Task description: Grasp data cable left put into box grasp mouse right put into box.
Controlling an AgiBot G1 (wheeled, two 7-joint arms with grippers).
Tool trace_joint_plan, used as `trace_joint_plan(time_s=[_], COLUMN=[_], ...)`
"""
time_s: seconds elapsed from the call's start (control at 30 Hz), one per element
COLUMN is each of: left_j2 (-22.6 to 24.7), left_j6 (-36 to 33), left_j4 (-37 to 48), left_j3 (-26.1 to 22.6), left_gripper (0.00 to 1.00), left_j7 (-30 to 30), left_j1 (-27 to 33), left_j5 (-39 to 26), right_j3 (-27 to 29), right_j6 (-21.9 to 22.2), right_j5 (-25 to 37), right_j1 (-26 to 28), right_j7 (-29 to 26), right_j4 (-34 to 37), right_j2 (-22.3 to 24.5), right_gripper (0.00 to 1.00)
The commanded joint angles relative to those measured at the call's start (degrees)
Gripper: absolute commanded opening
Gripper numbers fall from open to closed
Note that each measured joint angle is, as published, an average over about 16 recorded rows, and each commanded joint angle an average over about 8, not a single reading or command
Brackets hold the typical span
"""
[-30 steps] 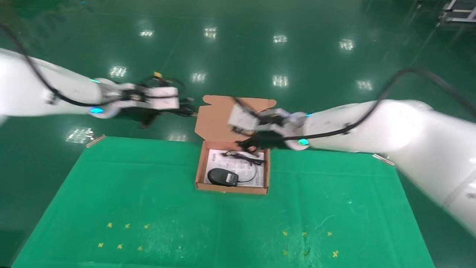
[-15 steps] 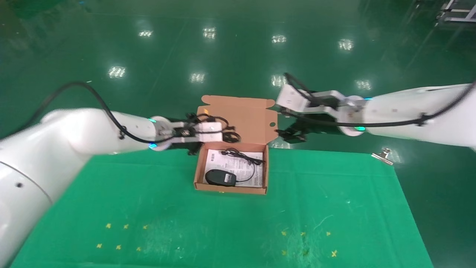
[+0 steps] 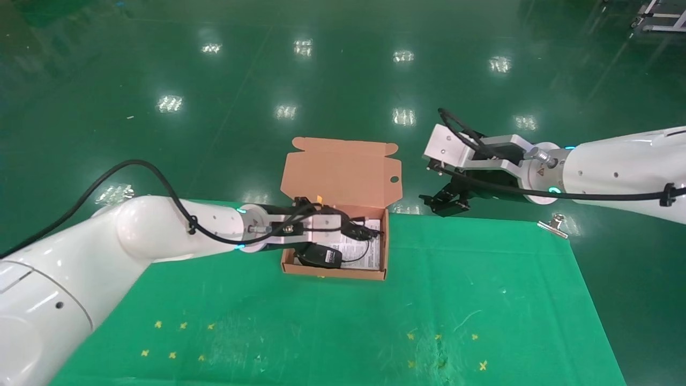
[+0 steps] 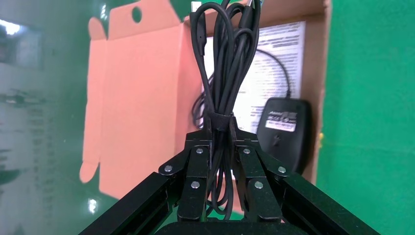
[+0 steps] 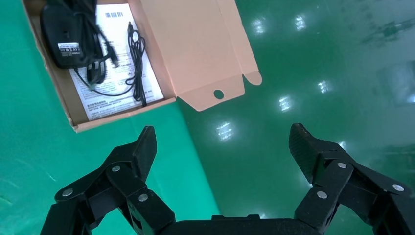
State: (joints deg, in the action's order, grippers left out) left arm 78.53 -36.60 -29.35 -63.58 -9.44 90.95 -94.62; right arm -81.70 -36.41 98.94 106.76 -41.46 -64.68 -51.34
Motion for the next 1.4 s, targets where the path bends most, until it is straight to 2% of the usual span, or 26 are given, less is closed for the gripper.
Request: trace_joint_plan(time_s=[0.03,0.17,0.2,0.23,0.83,1.13,1.27,1.4], left_j2=[0.0,0.1,0.1,0.1,-1.0,-4.6,-5.8,-7.2], left_j6=[0.0,-0.6,-0.6,-0.7,-0.6,1.4,2.4,1.6], left_j4=[-0.1,0.1,0.2,0.2,-1.2,-4.0,-4.2,-5.3], left_j3=[-1.0,-2.1,-2.2,-2.3,-1.7,0.2,0.8,2.3], left_gripper=[0.42,0.92,0.98,1.0,1.0,1.0,1.0,1.0], left_j7=[-0.8,-0.7,-0.6,-0.6,-0.7,0.3,1.2,2.3], left_j1=[-0.1,-0.2,-0.2,-0.3,0.4,6.4,8.5,8.5], left_j5=[1.3,2.9,3.2,3.4,2.9,3.6,3.4,4.7], right_j3=[-0.2,-0.3,-0.4,-0.4,-0.1,1.3,0.5,1.0], right_j6=[0.0,0.0,0.0,0.0,0.3,2.2,0.8,-0.9], right_j5=[0.9,1.7,1.8,1.9,1.6,4.3,7.1,7.4], right_j1=[0.1,0.1,0.1,0.1,0.3,4.0,6.0,6.2], right_j7=[-1.2,-2.2,-2.2,-2.3,-2.0,-0.5,0.9,1.9], right_j4=[-0.8,-1.6,-1.6,-1.7,-1.4,-1.9,-1.9,-2.1], right_j2=[0.3,0.5,0.6,0.6,0.6,2.5,2.3,2.2], right_gripper=[1.0,1.0,1.0,1.0,1.0,1.0,1.0,1.0])
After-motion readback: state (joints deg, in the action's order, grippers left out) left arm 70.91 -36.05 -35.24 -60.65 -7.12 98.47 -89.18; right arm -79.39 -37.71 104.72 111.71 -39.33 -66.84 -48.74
